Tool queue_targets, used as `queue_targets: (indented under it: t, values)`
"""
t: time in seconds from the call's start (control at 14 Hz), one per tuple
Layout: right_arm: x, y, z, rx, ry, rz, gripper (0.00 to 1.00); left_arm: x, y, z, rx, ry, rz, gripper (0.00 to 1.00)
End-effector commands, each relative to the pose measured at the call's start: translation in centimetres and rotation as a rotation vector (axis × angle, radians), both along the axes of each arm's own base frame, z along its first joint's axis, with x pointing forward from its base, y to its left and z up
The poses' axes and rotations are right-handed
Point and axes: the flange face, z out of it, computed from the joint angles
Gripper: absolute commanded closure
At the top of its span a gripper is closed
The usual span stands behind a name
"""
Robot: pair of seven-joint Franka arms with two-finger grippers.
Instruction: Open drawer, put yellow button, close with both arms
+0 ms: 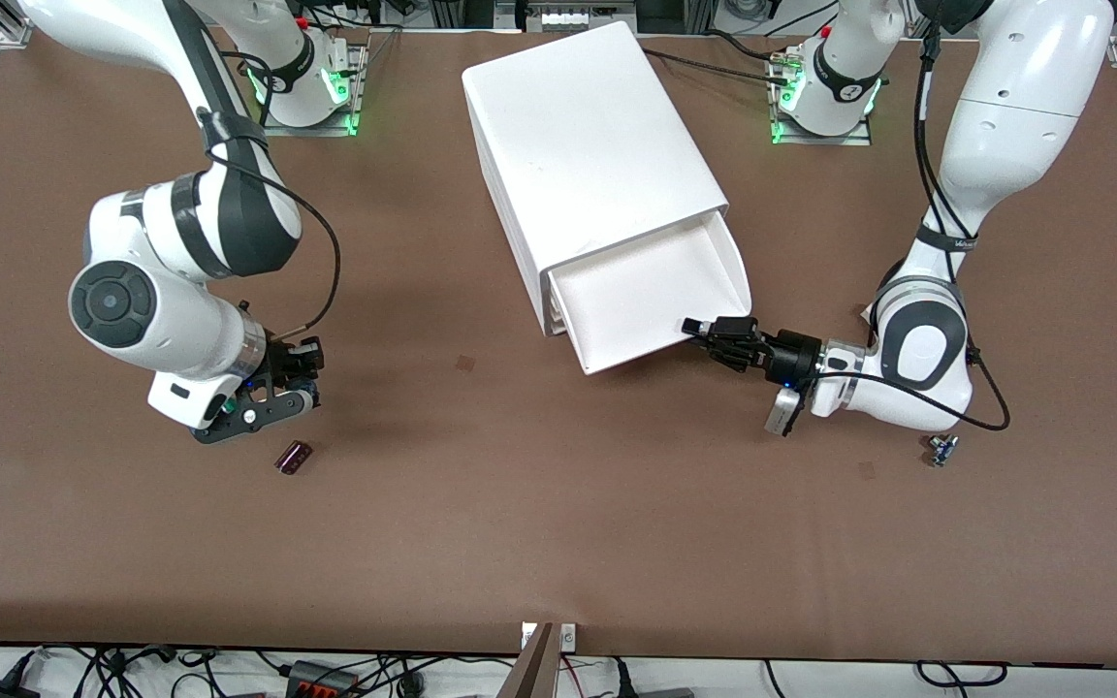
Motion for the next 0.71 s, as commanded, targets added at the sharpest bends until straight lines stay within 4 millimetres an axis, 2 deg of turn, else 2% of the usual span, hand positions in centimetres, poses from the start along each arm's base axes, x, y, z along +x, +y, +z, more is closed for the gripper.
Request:
queue_targets:
  t: [0.0,0.14,0.29,0.43,0.64]
  values:
    - [-0.7,4.1,4.0,0.047,0.014,0.036,1.00,1.1,1.2,1.6,0.033,0.031,0.016,0.00]
    - [-1.7,7.0,6.0,0.087,0.020,0.013,1.00,1.5,1.4,5.2,0.094,0.126,0.043,0.00]
    - [-3.2,11.1,7.1,0.116,0.016,0.019,1.00,1.8,1.7,8.6,0.192,0.176,0.049,0.00]
    - [-5.6,16.6,8.9,0.127,-0.015,0.059,1.00,2.6,2.5,11.7,0.350,0.170,0.036,0.00]
    - [-8.9,23.6,10.6,0.147,-0.046,0.014,1.00,3.5,4.0,15.9,0.652,0.122,0.033,0.00]
